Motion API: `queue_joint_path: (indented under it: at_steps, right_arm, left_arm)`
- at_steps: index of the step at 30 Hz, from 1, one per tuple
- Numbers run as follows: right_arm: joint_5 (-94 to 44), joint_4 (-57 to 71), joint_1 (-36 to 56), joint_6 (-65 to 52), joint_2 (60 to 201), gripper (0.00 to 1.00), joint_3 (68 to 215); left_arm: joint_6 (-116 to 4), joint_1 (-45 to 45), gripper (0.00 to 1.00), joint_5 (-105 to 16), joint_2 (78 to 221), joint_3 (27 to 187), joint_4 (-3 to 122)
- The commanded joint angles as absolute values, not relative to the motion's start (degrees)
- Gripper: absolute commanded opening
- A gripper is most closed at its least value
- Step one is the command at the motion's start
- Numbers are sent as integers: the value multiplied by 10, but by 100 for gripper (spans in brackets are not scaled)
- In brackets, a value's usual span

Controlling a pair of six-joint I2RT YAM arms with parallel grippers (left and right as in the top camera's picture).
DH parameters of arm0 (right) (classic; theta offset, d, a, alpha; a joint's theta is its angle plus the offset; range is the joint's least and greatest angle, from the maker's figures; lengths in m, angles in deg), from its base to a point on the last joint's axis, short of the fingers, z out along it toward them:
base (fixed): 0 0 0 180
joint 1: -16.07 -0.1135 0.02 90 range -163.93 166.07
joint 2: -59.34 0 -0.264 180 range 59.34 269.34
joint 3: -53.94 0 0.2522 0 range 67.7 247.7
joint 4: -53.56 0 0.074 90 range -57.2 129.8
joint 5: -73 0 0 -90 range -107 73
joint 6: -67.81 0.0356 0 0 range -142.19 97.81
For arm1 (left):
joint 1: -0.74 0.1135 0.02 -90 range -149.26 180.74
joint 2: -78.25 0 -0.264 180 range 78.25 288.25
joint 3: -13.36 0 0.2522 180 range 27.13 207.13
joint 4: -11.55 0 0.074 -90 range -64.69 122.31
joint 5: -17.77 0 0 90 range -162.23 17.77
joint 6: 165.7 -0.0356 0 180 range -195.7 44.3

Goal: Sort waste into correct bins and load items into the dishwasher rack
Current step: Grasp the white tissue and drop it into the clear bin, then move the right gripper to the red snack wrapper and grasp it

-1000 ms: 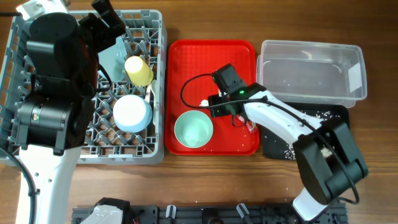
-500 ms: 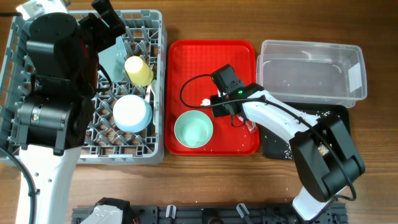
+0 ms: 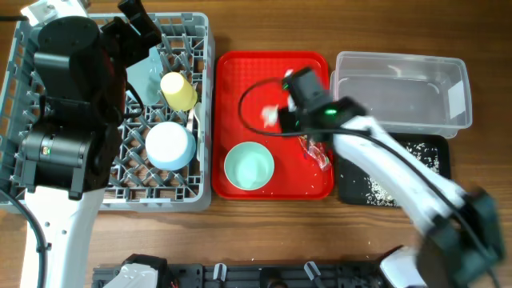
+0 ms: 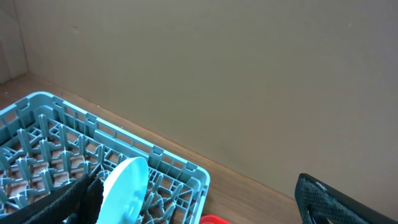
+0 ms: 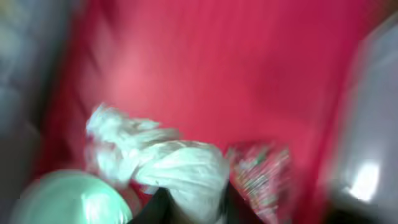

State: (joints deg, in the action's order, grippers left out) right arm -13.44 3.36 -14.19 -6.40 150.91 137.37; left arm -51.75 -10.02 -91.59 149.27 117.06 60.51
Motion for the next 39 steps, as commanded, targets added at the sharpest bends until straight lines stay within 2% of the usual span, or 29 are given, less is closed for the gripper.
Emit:
queue_joint_path:
  at_steps: [1, 4, 8, 10, 12, 14, 17, 21, 23, 26, 29, 31, 32, 37, 39]
  right_arm:
    - [56, 28, -104, -68, 1400, 37, 1400]
    - [115, 12, -47, -70, 1386, 36, 1400]
    - [55, 12, 47, -72, 1416, 32, 1394]
    - [19, 16, 81, -78, 1436, 34, 1394]
    - [-21, 21, 117, -95, 1462, 86, 1394]
    - [-44, 17, 125, -102, 1462, 88, 1395]
    - [-149, 4, 119, -103, 1432, 88, 1409]
    - [-371, -46, 91, -121, 1361, 85, 1426]
    - [-397, -63, 75, -114, 1343, 83, 1426]
    - [-395, -129, 8, -112, 1337, 79, 1419]
    - [-366, -136, -36, -110, 1349, 77, 1382]
    - [-318, -123, -65, -83, 1366, 73, 1340]
    - [-289, -115, -76, -66, 1372, 66, 1320]
    - [-211, -53, -99, -6, 1391, 63, 1228]
    - [-211, -16, -99, -6, 1393, 56, 1199]
  left_arm:
    - [-510, -96, 100, -909, 1493, 1170, 604]
    - [-510, -96, 100, -909, 1493, 1171, 604]
    - [-510, -96, 100, -909, 1493, 1171, 604]
    - [-510, -96, 100, -909, 1493, 1171, 604]
    - [-510, -96, 100, -909, 1493, 1170, 604]
    - [-510, -96, 100, -909, 1493, 1171, 604]
    - [-510, -96, 100, -909, 1493, 1171, 604]
    - [-510, -96, 100, -909, 1493, 1171, 604]
    - [-510, -96, 100, -909, 1493, 1171, 604]
    - [-510, -96, 100, -909, 1493, 1171, 604]
    - [-510, -96, 100, -909, 1493, 1171, 604]
    - [-510, -96, 100, -909, 1493, 1171, 604]
    - [-510, -96, 100, -909, 1493, 1171, 604]
    - [-510, -96, 100, -909, 1493, 1171, 604]
    - [-510, -96, 100, -909, 1493, 1171, 604]
